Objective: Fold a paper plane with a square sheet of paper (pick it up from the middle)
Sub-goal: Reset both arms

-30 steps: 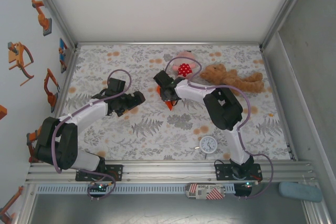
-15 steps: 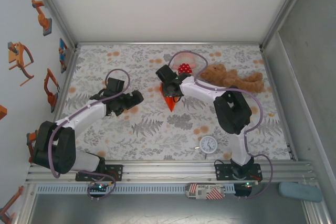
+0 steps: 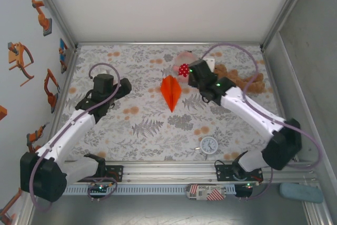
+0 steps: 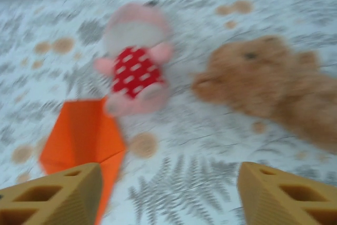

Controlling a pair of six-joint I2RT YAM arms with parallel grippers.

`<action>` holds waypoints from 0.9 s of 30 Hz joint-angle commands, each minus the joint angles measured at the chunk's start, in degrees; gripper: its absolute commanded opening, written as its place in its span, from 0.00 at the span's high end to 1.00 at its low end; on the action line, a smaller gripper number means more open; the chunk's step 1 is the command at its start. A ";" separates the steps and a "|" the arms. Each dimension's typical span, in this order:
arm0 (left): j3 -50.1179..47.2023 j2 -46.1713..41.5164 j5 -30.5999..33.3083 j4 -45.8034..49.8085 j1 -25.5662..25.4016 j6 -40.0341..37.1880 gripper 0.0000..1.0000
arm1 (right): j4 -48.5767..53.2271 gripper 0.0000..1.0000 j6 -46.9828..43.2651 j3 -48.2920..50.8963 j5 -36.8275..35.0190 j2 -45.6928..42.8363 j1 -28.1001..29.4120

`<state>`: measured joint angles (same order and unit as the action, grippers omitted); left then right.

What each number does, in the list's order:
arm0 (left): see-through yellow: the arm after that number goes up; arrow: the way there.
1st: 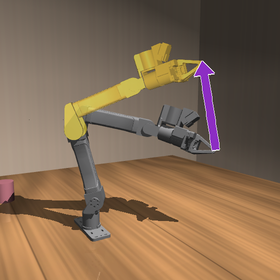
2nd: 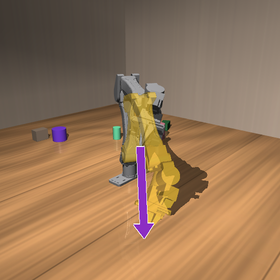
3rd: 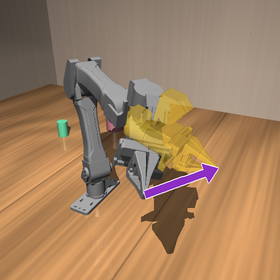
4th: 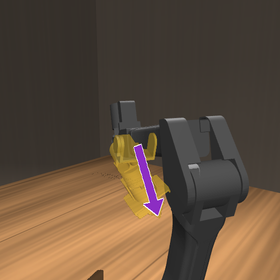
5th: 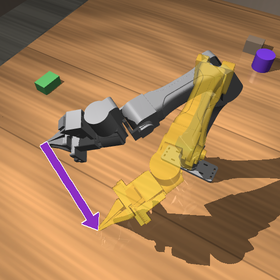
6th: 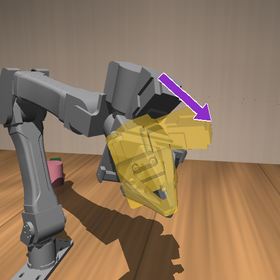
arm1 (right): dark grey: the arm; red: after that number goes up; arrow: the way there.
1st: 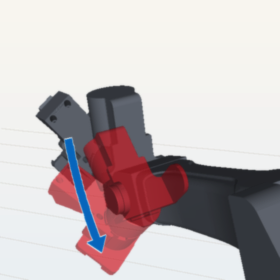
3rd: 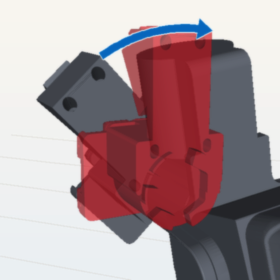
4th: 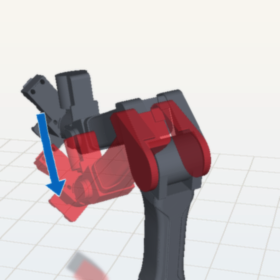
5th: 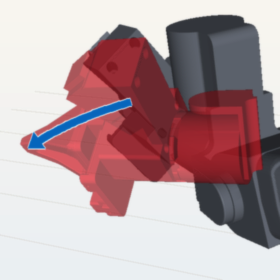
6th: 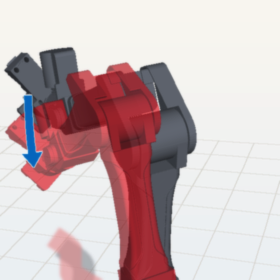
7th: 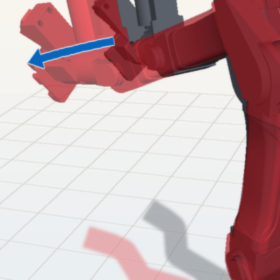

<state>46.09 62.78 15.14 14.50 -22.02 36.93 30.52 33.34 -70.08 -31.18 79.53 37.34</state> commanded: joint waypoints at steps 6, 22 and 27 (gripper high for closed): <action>-10.52 -4.91 20.56 -13.34 1.92 -12.77 0.04 | -9.29 0.01 -10.79 19.69 -15.69 -18.35 -11.75; -29.20 -1.22 9.50 -48.48 12.56 -32.30 0.04 | -48.33 0.01 -24.13 51.66 -3.96 -25.82 -30.75; -32.09 4.90 0.24 -59.86 16.64 -32.75 0.04 | -63.92 0.01 -27.74 56.35 1.23 -19.70 -32.16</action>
<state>14.79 65.43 22.61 -33.95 -6.87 6.92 -18.90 8.56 -15.66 -33.87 57.84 5.67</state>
